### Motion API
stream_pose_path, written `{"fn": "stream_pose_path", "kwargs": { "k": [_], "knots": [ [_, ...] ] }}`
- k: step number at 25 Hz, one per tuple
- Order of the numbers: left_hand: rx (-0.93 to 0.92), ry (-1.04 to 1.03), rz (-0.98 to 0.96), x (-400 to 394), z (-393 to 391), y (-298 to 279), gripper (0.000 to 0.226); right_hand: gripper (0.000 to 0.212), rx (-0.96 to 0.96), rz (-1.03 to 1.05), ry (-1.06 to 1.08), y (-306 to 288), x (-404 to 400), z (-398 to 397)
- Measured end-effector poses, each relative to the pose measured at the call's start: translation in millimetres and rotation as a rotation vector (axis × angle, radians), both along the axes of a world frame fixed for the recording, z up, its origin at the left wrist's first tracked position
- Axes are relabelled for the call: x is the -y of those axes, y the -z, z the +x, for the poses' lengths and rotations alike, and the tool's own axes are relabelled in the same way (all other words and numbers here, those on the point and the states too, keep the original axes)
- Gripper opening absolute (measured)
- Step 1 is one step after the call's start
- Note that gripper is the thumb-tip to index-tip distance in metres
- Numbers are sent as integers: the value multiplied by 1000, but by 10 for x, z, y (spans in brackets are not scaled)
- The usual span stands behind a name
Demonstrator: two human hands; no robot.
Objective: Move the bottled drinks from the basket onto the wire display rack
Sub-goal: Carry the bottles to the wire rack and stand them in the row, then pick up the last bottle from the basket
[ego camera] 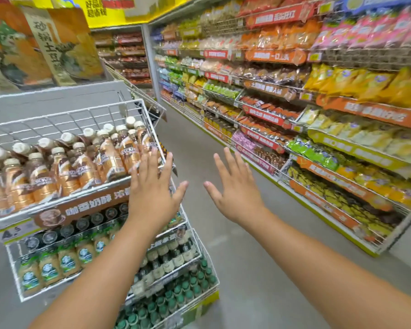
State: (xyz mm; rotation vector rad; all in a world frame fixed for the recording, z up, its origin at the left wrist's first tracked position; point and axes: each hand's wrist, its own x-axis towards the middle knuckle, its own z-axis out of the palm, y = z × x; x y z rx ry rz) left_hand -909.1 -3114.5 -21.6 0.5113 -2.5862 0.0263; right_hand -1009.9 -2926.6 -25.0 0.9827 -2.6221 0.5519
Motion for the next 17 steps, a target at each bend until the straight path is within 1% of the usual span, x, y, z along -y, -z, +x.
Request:
{"fn": "stream_pose_path", "kwargs": {
  "k": [4,9,13,17],
  "knots": [
    [31,175,6,-718,-126,179,80,78,27,29,191,133,-886,157],
    [20,388,6,-1842,-335,302,79,78,11,60,413,218,-2133,414],
    [27,575,10,-2999,-490,357,82,79,-8,61,570,299,-3291,588],
    [54,687,2,-4291,-564,488,83,80,-4,86,715,413,-4604,782]
  ]
}}
